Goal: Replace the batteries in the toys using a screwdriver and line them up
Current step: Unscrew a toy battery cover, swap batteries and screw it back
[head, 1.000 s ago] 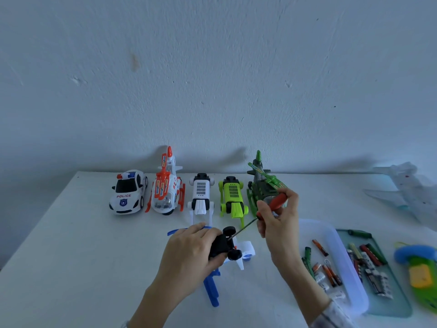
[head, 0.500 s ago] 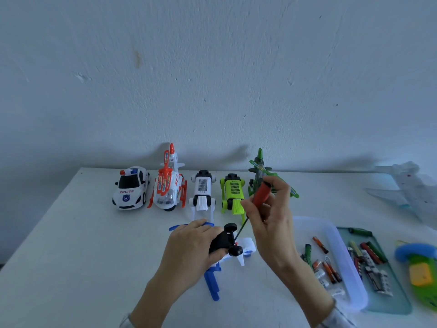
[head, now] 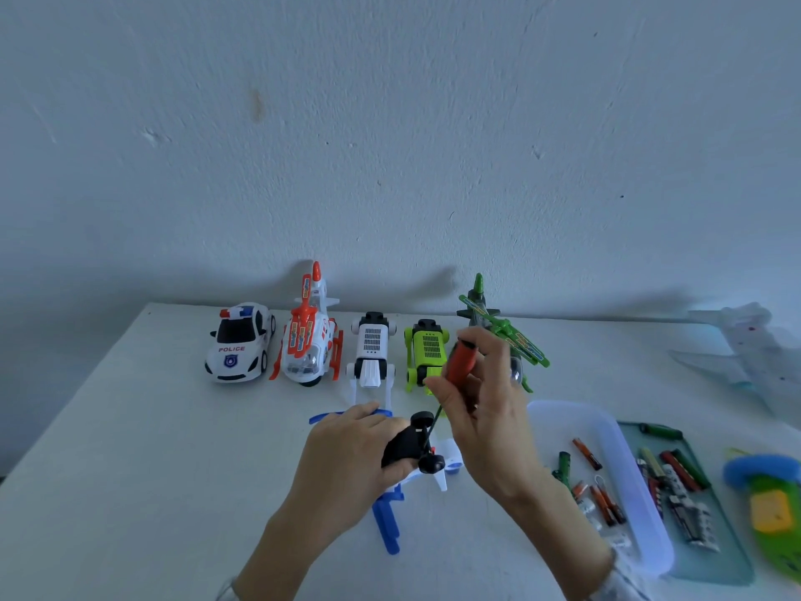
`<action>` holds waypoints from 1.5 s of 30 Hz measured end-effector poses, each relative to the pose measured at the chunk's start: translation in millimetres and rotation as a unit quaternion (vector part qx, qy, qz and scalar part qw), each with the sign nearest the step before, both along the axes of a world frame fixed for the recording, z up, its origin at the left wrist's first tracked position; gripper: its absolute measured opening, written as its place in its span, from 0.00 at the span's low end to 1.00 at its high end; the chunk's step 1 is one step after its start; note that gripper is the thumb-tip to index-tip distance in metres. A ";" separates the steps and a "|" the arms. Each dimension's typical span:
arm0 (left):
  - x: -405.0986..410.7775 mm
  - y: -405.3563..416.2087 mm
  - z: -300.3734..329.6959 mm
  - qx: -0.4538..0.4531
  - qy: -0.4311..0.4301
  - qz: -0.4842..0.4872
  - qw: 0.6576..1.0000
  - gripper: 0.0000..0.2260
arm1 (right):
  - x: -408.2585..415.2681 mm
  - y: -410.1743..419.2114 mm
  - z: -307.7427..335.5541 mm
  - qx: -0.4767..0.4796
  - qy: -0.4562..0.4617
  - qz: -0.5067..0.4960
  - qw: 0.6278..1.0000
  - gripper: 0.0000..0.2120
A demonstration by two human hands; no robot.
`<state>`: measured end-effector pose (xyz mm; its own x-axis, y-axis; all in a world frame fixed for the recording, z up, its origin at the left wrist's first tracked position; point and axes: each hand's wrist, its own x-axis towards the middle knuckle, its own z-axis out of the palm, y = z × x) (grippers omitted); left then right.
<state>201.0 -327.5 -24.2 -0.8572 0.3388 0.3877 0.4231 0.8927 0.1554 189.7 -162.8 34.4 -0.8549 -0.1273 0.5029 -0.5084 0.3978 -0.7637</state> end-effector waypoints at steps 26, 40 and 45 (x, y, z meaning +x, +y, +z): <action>2.6 -0.2 0.5 0.019 -0.032 0.005 0.999 0.18 | -29.8 -14.4 24.7 -0.177 -0.143 0.139 0.964 0.13; 2.1 -1.0 0.6 0.017 -0.027 0.007 0.999 0.16 | -26.0 14.6 18.8 -0.211 -0.116 0.133 0.961 0.09; -1.1 -1.9 -1.4 0.016 -0.023 0.003 1.000 0.16 | -15.4 12.0 15.2 -0.235 -0.099 0.129 0.958 0.09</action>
<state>199.9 -329.4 -25.7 -0.8766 0.3210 0.3586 0.4089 0.8896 0.2033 174.2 -150.8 49.6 -0.9099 -0.1460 0.3882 -0.3706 -0.1341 -0.9191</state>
